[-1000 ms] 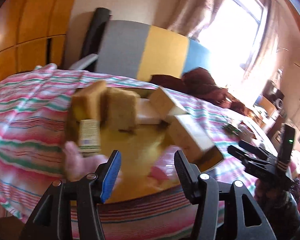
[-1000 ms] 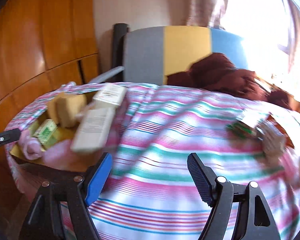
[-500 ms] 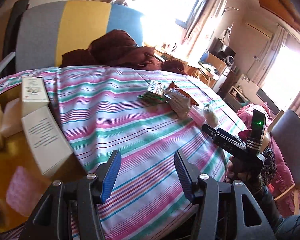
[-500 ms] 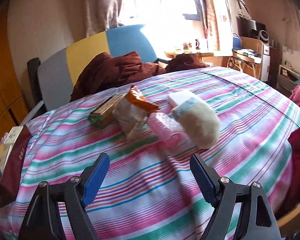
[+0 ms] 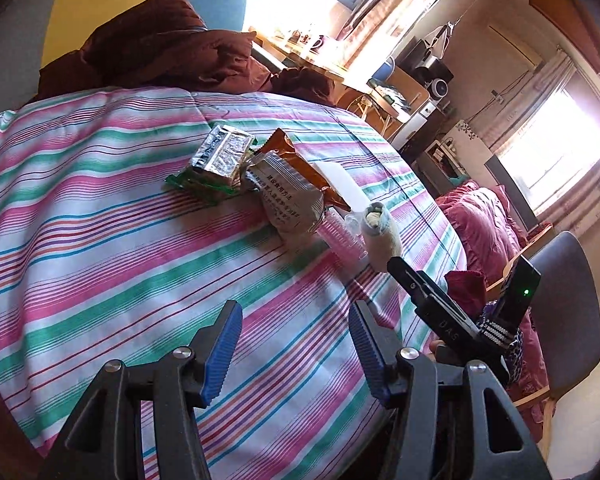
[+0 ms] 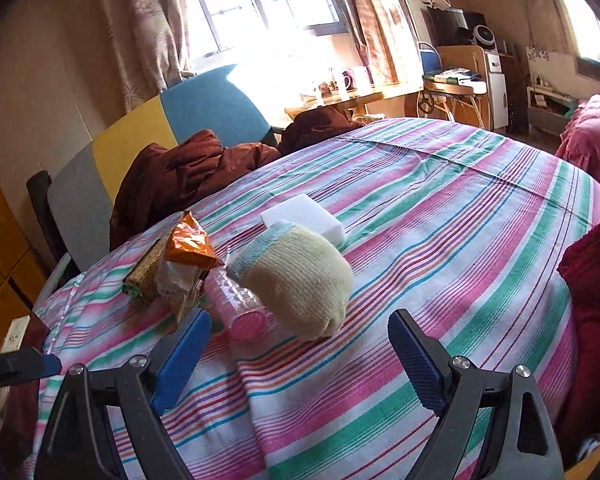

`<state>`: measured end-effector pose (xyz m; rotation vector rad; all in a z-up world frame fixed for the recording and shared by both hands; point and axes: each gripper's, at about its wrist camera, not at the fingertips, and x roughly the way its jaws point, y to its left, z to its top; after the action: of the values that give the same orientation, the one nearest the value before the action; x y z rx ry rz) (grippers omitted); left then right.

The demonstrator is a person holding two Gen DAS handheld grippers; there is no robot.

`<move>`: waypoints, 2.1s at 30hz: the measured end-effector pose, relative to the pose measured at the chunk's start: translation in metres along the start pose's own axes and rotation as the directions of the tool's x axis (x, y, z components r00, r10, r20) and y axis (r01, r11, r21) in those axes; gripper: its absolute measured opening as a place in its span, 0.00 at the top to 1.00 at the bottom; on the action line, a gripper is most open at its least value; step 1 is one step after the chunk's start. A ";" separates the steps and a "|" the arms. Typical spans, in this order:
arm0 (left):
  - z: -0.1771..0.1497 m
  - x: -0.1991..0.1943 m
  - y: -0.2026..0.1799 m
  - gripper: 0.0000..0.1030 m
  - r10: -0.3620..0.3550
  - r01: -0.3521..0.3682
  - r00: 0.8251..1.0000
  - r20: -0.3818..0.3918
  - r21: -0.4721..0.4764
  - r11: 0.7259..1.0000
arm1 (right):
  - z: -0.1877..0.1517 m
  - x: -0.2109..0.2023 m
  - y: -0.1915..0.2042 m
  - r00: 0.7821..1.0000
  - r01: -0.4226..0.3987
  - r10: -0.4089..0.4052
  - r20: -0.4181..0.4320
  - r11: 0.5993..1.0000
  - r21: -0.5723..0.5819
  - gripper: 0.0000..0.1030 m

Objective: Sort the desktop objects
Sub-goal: 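Grasp the cream knit glove with the right tool, then grasp the second pink hair roller with the left tool while the right tool holds the glove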

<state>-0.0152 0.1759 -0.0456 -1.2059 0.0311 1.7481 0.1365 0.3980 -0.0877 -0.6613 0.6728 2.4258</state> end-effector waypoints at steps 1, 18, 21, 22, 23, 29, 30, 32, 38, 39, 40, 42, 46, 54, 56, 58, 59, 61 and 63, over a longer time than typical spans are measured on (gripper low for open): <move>0.003 0.006 -0.002 0.45 -0.001 0.001 1.000 -0.010 0.000 1.000 | 0.003 0.004 -0.004 1.000 -0.008 0.008 -0.007 1.000 0.024 0.09; 0.035 0.058 -0.024 0.43 -0.085 0.086 0.990 -0.111 0.011 0.996 | 0.021 0.049 -0.023 0.992 -0.098 0.107 -0.063 0.986 0.134 0.04; 0.036 0.075 -0.029 0.43 -0.154 0.151 0.976 -0.153 -0.031 0.988 | 0.021 0.050 -0.021 0.991 -0.106 0.114 -0.068 0.988 0.115 0.06; 0.037 0.081 -0.029 0.43 -0.180 0.173 0.970 -0.165 -0.057 0.983 | 0.021 0.050 -0.021 0.990 -0.114 0.122 -0.066 0.987 0.114 0.12; 0.038 0.086 -0.029 0.43 -0.203 0.191 0.964 -0.173 -0.081 0.978 | 0.020 0.050 -0.022 0.989 -0.127 0.135 -0.062 0.985 0.120 0.17; 0.051 0.108 -0.029 0.42 -0.247 0.221 0.959 -0.137 -0.178 0.959 | 0.018 0.047 -0.032 0.983 -0.174 0.181 -0.029 0.971 0.163 0.37; 0.053 0.111 -0.028 0.41 -0.244 0.216 0.961 -0.132 -0.195 0.957 | 0.017 0.047 -0.034 0.983 -0.178 0.185 -0.023 0.968 0.175 0.39; 0.055 0.118 -0.025 0.39 -0.237 0.205 0.963 -0.125 -0.231 0.951 | 0.017 0.048 -0.038 0.978 -0.199 0.207 -0.018 0.960 0.198 0.39; 0.060 0.138 -0.023 0.38 -0.212 0.173 0.972 -0.105 -0.298 0.939 | 0.015 0.045 -0.042 0.975 -0.218 0.221 0.010 0.950 0.222 0.39; 0.060 0.142 -0.022 0.38 -0.210 0.169 0.972 -0.104 -0.311 0.935 | 0.014 0.044 -0.043 0.975 -0.221 0.223 0.017 0.948 0.228 0.39; 0.059 0.147 -0.021 0.38 -0.215 0.168 0.971 -0.109 -0.330 0.929 | 0.014 0.044 -0.043 0.974 -0.225 0.226 0.021 0.947 0.231 0.39; 0.058 0.154 -0.025 0.40 -0.221 0.174 0.969 -0.107 -0.336 0.926 | 0.015 0.044 -0.043 0.974 -0.227 0.227 0.024 0.945 0.235 0.39; 0.058 0.156 -0.028 0.46 -0.189 0.157 0.979 -0.076 -0.307 0.939 | 0.014 0.044 -0.045 0.971 -0.236 0.235 0.034 0.940 0.245 0.39; 0.058 0.159 -0.020 0.60 -0.188 0.157 0.979 -0.075 -0.306 0.939 | 0.020 0.049 -0.031 0.972 -0.228 0.234 -0.011 0.956 0.187 0.22; 0.061 0.163 -0.018 0.60 -0.208 0.171 0.974 -0.086 -0.321 0.932 | 0.022 0.055 -0.027 0.978 -0.195 0.205 -0.046 0.966 0.171 0.22; 0.065 0.167 -0.015 0.62 -0.232 0.185 0.968 -0.096 -0.347 0.919 | 0.025 0.059 -0.025 0.981 -0.170 0.182 -0.064 0.972 0.159 0.22; 0.066 0.169 -0.013 0.61 -0.240 0.189 0.966 -0.093 -0.373 0.908 | 0.026 0.061 -0.024 0.982 -0.163 0.176 -0.067 0.974 0.159 0.22; 0.067 0.171 -0.009 0.61 -0.255 0.197 0.963 -0.084 -0.424 0.884 | 0.028 0.063 -0.026 0.984 -0.150 0.164 -0.071 0.975 0.164 0.33; 0.069 0.173 -0.013 0.61 -0.239 0.185 0.967 -0.086 -0.409 0.893 | 0.027 0.063 -0.030 0.985 -0.144 0.159 -0.068 0.973 0.178 0.39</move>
<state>-0.0603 0.3366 -0.1303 -1.5578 -0.3838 1.5180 0.0996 0.4581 -0.1126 -0.6629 0.9878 2.4523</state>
